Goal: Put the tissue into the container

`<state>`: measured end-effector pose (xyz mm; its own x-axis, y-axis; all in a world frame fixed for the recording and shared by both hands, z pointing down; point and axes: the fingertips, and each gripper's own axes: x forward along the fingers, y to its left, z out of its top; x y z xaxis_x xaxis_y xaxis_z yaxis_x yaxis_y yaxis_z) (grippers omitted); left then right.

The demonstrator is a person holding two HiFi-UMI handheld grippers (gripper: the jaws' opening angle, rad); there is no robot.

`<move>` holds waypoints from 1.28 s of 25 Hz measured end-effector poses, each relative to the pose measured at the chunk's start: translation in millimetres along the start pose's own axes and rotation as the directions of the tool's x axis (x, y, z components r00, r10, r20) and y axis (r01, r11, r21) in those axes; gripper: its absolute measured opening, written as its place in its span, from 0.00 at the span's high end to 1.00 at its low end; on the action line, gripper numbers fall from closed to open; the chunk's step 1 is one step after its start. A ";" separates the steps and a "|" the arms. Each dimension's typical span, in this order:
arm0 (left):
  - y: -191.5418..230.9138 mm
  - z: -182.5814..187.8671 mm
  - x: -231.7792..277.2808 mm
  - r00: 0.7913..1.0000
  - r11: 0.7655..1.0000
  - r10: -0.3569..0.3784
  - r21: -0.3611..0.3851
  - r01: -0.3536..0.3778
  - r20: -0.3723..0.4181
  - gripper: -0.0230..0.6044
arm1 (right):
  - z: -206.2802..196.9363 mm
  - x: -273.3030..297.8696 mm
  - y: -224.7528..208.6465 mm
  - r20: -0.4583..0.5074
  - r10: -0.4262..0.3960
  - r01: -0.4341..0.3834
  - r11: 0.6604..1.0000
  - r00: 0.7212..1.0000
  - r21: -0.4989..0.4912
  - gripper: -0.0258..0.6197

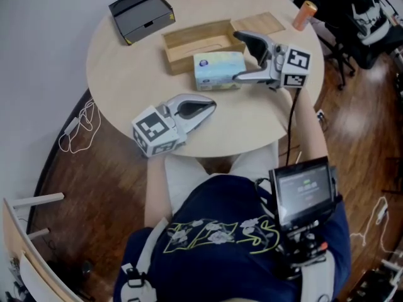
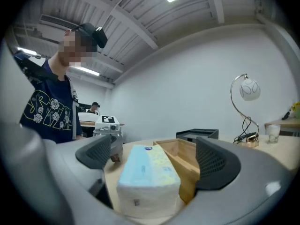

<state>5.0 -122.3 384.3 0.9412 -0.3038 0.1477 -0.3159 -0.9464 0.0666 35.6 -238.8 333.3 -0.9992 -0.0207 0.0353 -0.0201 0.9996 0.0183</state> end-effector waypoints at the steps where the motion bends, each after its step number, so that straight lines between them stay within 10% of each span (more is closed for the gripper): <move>1: -0.8 0.9 0.2 1.000 1.000 -0.003 0.000 0.003 0.001 0.96 | -8.8 1.1 -3.1 -0.016 0.006 -0.006 1.000 1.000 0.021 0.12; 32: 0.2 -0.3 0.4 1.000 1.000 0.007 0.000 -0.007 -0.002 0.96 | -67.1 17.2 5.5 -0.223 0.064 -0.042 0.994 0.973 0.102 0.35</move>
<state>5.3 -122.5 384.7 0.9387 -0.3103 0.1501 -0.3226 -0.9443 0.0653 20.7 -234.9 401.1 -0.9654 0.0395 0.2579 0.0179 0.9962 -0.0855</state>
